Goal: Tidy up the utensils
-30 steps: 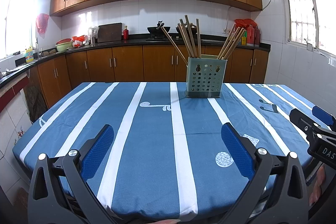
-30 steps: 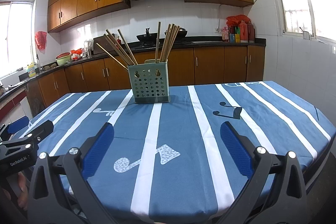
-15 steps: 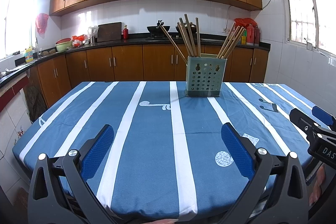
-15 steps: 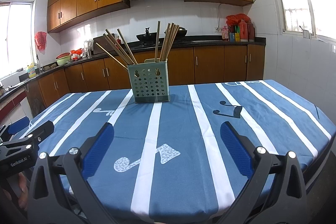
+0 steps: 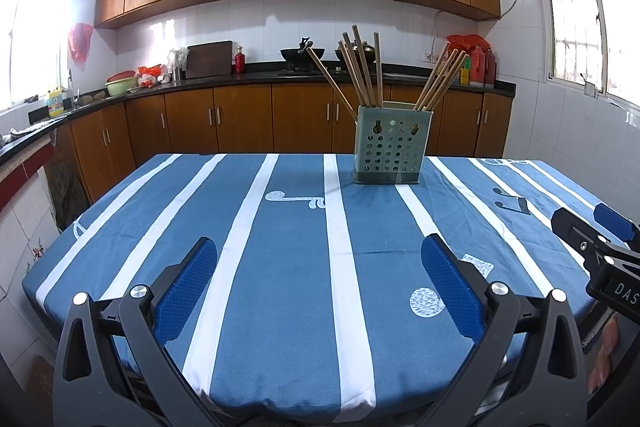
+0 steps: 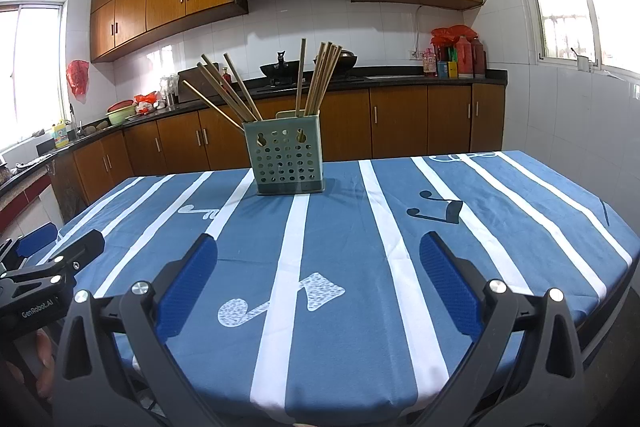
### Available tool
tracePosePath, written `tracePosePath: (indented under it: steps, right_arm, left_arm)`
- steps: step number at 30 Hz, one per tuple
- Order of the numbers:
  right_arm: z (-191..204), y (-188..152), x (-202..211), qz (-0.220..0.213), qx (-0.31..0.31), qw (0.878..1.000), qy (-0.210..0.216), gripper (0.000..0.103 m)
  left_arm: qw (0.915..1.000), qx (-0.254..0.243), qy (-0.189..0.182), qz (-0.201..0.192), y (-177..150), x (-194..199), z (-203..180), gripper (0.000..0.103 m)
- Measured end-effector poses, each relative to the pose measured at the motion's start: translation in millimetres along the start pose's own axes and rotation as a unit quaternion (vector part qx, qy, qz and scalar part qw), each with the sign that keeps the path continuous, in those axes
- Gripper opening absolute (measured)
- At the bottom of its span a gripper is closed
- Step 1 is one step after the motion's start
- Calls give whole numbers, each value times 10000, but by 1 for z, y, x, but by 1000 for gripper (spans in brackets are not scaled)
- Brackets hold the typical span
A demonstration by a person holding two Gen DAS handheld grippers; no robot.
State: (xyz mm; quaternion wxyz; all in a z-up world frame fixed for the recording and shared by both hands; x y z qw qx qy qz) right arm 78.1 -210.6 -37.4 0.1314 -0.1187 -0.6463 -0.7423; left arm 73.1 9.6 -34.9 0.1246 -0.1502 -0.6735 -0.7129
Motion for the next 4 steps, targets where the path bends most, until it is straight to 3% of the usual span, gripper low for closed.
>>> tracePosePath:
  steps: [4]
  right_arm:
    - [-1, 2, -1, 2, -1, 10000, 0, 99]
  left_arm:
    - [10000, 51, -14, 36, -1, 0, 2, 101]
Point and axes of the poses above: each gripper's, at about its wrist camera, not at the fingertips, and x roughly against the way its jaws point, z to its left, y to its top, the point moved 8 cm from there along -x, roughly the way its jaws point, and after that the axes turned 3 degrees about -x, right-handed, at the moved point
